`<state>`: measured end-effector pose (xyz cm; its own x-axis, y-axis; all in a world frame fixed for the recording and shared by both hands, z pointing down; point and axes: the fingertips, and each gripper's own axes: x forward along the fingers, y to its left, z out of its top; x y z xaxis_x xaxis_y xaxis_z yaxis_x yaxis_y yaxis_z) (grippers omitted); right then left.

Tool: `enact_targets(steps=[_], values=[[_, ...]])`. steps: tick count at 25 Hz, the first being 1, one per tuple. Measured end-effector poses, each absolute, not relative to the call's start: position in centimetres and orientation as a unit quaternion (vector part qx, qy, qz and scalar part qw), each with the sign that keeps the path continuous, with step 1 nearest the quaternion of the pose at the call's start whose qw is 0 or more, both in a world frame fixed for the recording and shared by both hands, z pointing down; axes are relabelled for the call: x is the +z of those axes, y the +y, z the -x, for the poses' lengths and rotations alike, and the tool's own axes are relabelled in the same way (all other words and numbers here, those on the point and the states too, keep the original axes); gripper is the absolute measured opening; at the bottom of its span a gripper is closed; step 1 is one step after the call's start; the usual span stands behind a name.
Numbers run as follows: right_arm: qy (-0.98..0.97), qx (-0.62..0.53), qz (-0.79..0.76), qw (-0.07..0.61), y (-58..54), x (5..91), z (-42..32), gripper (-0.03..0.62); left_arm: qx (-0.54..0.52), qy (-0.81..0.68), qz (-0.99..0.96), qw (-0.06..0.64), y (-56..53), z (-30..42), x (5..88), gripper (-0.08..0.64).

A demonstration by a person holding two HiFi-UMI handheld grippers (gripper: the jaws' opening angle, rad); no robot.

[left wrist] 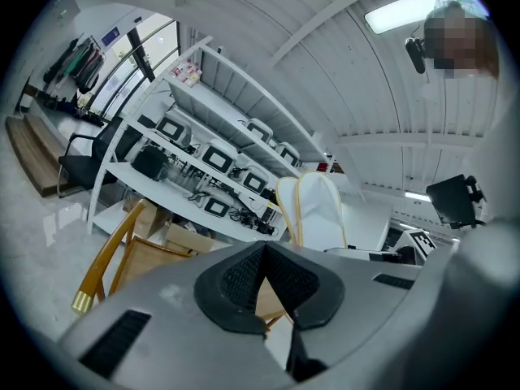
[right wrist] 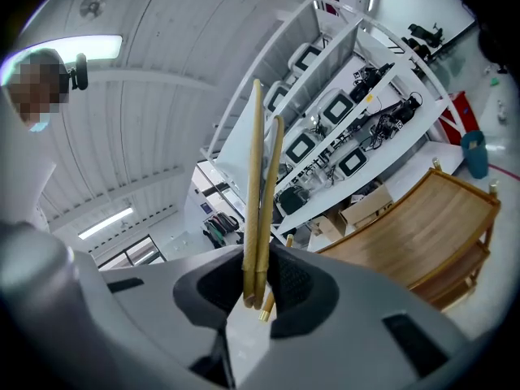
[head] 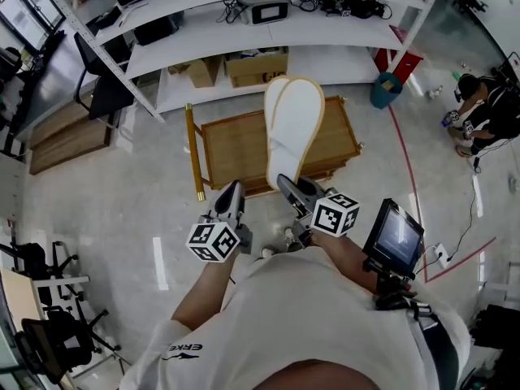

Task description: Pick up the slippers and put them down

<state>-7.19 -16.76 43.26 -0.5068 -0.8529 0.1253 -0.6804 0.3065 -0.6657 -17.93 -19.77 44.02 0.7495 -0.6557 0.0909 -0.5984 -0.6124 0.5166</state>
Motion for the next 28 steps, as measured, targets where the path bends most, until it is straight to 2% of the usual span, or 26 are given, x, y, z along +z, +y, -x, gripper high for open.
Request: enact_targets(steps=[17,28], values=[[0.725,-0.331,0.582,0.161,-11.8,44.1,0.5,0.066,-0.019,-0.245,-0.927,0.282,-17.3,11.4,45.2,0.003],[0.712,-0.324,0.596,0.179,-9.2,43.3,-9.8,0.067,-0.017,-0.224,-0.936,0.27,-15.4,0.6,43.7,0.003]])
